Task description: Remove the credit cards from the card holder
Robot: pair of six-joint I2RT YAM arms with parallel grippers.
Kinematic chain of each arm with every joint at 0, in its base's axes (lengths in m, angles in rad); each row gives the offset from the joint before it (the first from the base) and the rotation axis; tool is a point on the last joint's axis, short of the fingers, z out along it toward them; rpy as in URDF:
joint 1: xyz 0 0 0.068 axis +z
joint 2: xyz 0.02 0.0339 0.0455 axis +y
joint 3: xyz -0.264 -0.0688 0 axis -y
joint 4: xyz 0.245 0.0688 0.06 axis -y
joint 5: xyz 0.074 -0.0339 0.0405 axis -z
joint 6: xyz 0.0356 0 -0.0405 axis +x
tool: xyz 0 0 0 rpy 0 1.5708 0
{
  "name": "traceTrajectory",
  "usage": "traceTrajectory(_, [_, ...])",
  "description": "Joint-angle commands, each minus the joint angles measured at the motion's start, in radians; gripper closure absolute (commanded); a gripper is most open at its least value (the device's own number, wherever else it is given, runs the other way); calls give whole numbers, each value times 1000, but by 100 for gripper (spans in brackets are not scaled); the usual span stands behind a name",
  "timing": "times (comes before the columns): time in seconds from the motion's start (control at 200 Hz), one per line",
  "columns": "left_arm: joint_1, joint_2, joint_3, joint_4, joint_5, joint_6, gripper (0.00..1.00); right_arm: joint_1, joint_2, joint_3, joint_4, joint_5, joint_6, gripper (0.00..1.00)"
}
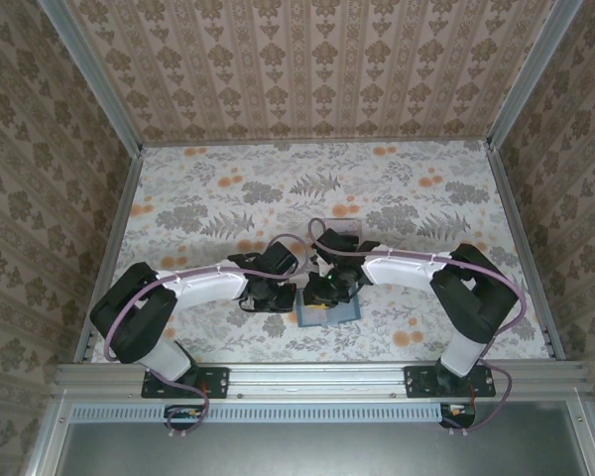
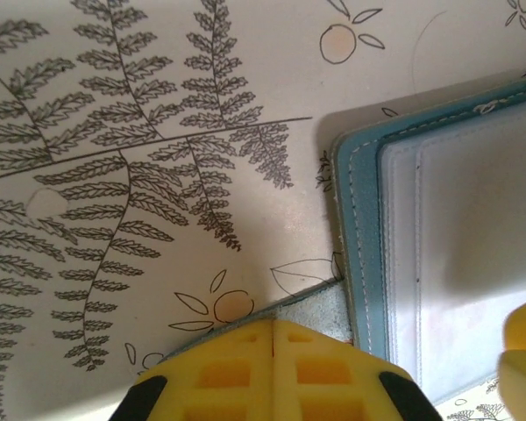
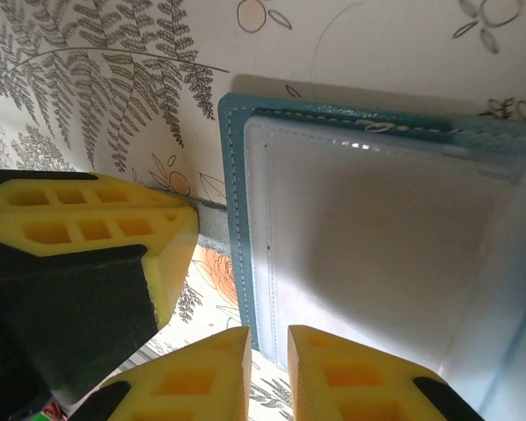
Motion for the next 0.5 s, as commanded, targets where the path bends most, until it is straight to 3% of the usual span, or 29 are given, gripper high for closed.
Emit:
traceTrajectory(0.0, [-4, 0, -30, 0, 0, -18, 96, 13, 27, 36, 2, 16, 10, 79])
traceTrajectory(0.495, [-5, -10, -42, 9, 9, -21, 96, 37, 75, 81, -143, 142, -37, 67])
